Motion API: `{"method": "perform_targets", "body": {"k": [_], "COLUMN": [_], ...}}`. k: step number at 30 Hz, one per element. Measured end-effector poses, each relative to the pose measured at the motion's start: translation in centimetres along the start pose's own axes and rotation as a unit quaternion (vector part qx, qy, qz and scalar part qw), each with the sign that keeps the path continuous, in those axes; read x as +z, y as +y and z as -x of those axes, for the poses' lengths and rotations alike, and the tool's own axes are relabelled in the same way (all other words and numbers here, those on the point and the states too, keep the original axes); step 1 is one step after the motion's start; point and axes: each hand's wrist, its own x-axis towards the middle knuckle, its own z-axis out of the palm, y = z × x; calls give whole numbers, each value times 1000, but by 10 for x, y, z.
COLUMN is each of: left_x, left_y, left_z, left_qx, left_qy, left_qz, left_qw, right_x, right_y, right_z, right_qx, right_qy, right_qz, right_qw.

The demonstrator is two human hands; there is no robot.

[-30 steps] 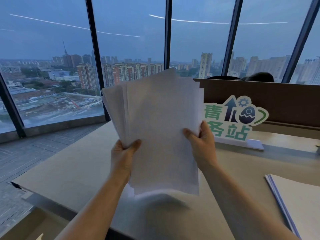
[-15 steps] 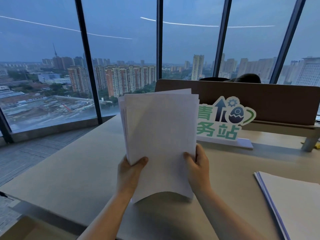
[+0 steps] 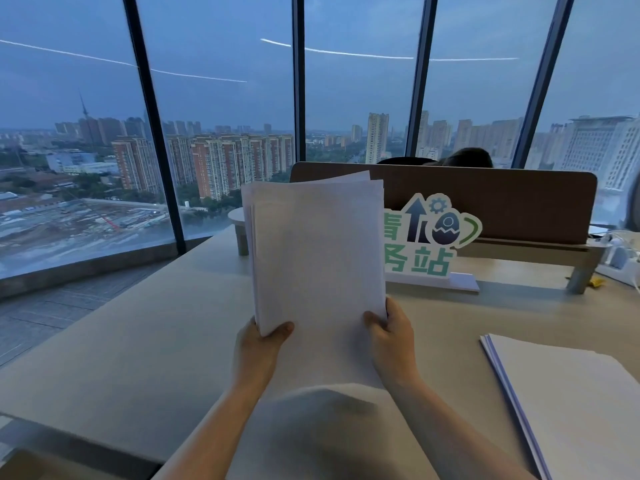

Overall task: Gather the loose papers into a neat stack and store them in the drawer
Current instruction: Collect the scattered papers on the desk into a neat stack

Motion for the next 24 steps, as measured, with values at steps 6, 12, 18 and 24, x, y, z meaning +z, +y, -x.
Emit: {"method": "perform_targets", "body": {"k": [6,12,18,24], "left_x": [43,98,149,194], "left_y": [21,33,36,37], "left_z": [15,40,69,96], "left_qx": [29,19,-2,-24], "left_qy": [-47,-102,-183,-241], "left_qz": [10,69,100,88], "left_qw": [998,992,978,966], "right_x": [-55,-119,-184,-239], "right_y": [-12,-17,-17,-11], "right_z": [-12,-16,-11,-6], "right_qx": [-8,-2,16,62], "right_qy": [24,68,102,133], "right_qz": [64,130,171,203], "right_qw": [998,989,980,968]}}
